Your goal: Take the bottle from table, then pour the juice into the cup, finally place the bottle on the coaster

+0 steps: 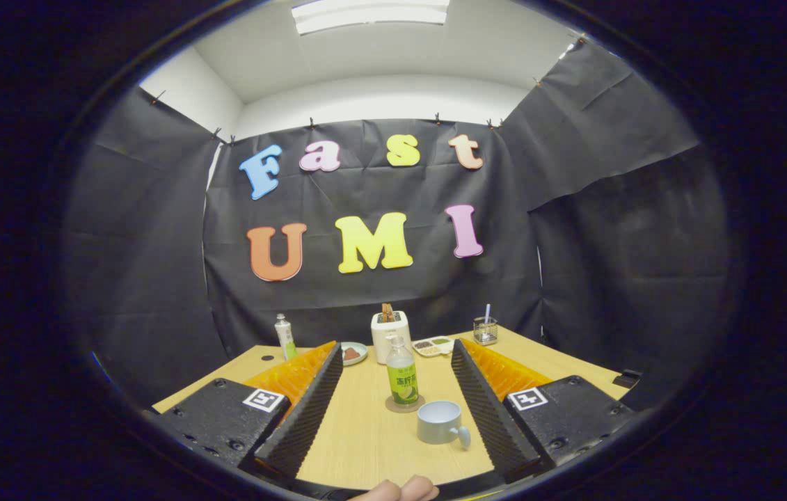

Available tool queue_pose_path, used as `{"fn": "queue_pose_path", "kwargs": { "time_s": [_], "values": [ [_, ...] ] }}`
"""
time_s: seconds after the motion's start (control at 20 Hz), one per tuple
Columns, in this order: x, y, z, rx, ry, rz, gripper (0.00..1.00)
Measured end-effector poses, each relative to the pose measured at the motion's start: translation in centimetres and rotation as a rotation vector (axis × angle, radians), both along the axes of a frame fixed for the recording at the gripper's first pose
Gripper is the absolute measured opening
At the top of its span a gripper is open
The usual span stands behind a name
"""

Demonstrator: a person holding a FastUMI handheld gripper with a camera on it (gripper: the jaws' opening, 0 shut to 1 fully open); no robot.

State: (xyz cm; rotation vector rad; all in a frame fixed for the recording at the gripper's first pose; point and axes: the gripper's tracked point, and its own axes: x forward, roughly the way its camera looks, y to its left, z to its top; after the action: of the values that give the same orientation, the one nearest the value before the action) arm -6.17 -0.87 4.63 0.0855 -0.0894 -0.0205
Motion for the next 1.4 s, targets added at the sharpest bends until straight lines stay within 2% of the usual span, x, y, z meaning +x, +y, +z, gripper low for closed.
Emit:
{"fn": "queue_pose_path", "kwargs": {
  "time_s": [0.35,0.55,0.9,1.4],
  "values": [
    [-1.9,-0.1,-1.6,-0.035,0.017,0.013,1.0],
    [-1.9,-0.5,-1.8,-0.085,0.014,-0.014,1.0],
    [-2.1,-0.9,-1.4,-0.031,-0.026,0.017,1.0],
    [-1.2,-0.8,-1.9,-0.028,-0.016,0.025,1.0]
  ]
}}
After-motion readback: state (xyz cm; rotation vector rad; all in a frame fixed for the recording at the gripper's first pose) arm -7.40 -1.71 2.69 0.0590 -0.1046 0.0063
